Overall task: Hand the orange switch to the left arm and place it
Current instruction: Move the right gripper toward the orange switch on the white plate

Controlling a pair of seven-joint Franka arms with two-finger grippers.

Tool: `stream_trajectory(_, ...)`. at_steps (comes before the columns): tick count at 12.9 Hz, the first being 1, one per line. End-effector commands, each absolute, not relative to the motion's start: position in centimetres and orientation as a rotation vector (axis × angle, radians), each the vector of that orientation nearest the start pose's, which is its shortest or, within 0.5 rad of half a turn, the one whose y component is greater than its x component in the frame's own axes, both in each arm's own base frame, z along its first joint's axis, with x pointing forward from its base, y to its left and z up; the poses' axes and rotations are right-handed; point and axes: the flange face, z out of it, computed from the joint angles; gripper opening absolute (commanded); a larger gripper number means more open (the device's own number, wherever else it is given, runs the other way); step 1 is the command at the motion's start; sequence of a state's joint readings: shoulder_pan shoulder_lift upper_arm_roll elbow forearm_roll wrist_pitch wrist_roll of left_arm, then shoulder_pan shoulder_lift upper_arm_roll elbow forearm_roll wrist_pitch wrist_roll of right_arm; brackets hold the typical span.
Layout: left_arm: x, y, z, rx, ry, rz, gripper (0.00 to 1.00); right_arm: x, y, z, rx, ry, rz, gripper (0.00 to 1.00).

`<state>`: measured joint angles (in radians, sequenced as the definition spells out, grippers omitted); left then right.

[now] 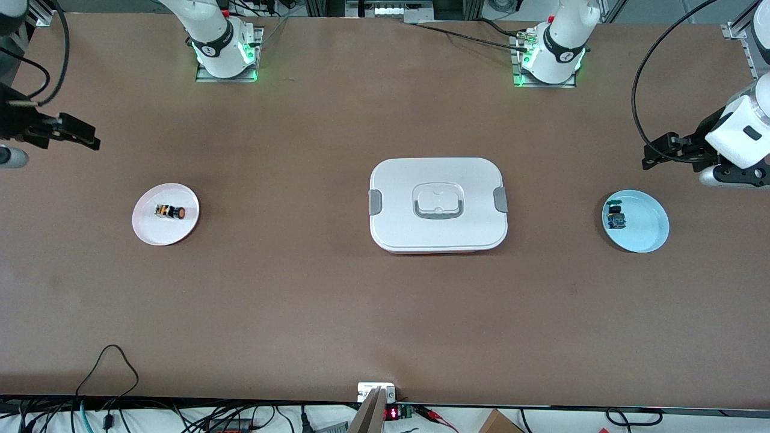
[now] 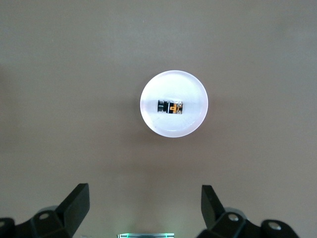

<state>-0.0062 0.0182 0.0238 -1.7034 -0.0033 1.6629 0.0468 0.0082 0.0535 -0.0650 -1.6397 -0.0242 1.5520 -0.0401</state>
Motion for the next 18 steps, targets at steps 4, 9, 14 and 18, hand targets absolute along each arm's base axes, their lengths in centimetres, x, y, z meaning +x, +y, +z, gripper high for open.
stream_trajectory(4, 56.4, 1.1, 56.5, -3.138, 0.044, 0.101, 1.0, 57.9, -4.2, 52.4, -3.143, 0.031, 0.331, 1.0)
stream_trajectory(9, 56.3, 1.3, 56.5, -3.138, 0.039, 0.104, 1.0, 59.3, -4.3, 49.3, -3.171, 0.012, 0.381, 1.0)
stream_trajectory(14, 56.3, 1.4, 56.5, -3.138, 0.037, 0.104, 1.0, 61.6, -4.7, 43.9, -3.224, -0.02, 0.418, 1.0)
stream_trajectory(18, 56.3, 1.4, 56.5, -3.138, 0.037, 0.104, 1.0, 61.9, -5.3, 40.0, -3.262, -0.039, 0.358, 1.0)
